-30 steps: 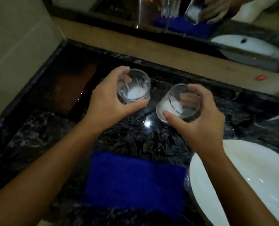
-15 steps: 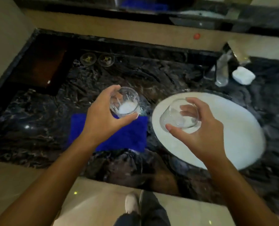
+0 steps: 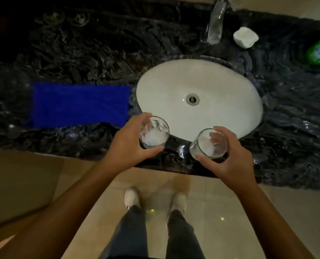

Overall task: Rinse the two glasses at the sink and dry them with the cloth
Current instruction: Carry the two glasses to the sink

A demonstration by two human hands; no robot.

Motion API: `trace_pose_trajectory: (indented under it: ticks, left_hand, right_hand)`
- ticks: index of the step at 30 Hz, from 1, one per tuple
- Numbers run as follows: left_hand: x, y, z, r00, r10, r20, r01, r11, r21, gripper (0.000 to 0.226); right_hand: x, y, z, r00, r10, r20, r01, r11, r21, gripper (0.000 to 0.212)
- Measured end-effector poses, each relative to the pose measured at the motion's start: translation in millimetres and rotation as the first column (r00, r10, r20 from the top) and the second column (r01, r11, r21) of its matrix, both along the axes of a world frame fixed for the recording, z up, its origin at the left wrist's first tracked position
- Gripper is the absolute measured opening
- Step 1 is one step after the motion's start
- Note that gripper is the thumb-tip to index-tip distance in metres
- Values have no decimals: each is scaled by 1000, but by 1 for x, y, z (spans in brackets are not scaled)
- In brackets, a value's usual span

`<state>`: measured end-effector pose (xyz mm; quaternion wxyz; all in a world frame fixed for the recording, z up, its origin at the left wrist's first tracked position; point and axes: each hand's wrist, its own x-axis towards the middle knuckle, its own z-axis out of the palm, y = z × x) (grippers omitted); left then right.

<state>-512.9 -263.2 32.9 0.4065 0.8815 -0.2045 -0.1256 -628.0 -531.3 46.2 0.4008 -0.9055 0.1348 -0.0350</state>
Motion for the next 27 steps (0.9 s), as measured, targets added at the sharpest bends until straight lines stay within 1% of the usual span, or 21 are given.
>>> trace_pose_trajectory:
  ticks: [2, 6, 9, 16, 22, 27]
  left_hand:
    - [-13, -9, -2, 1000, 3, 1, -3, 1000, 22, 92]
    - [-31, -23, -6, 1000, -3, -6, 4, 997, 79, 92]
    - [-40, -28, -12, 1000, 20, 7, -21, 994, 110, 93]
    - [-51, -31, -16, 998, 58, -24, -54, 990, 132, 96]
    - [-54, -27, -20, 997, 58, -56, -50, 991, 128, 97]
    - [-55, -29, -19, 996, 64, -64, -55, 990, 131, 96]
  right_hand:
    - [-12, -13, -9, 999, 30, -16, -30, 1000, -4, 86]
    - [-25, -27, -17, 999, 30, -36, -30, 999, -14, 88]
    - [-30, -34, -26, 998, 52, -40, -51, 999, 11, 89]
    - [-37, -42, -39, 997, 78, -19, -78, 997, 29, 87]
    - [-38, -40, -45, 997, 78, -2, -78, 996, 45, 86]
    - [-37, -41, -46, 997, 78, -29, -76, 994, 74, 84]
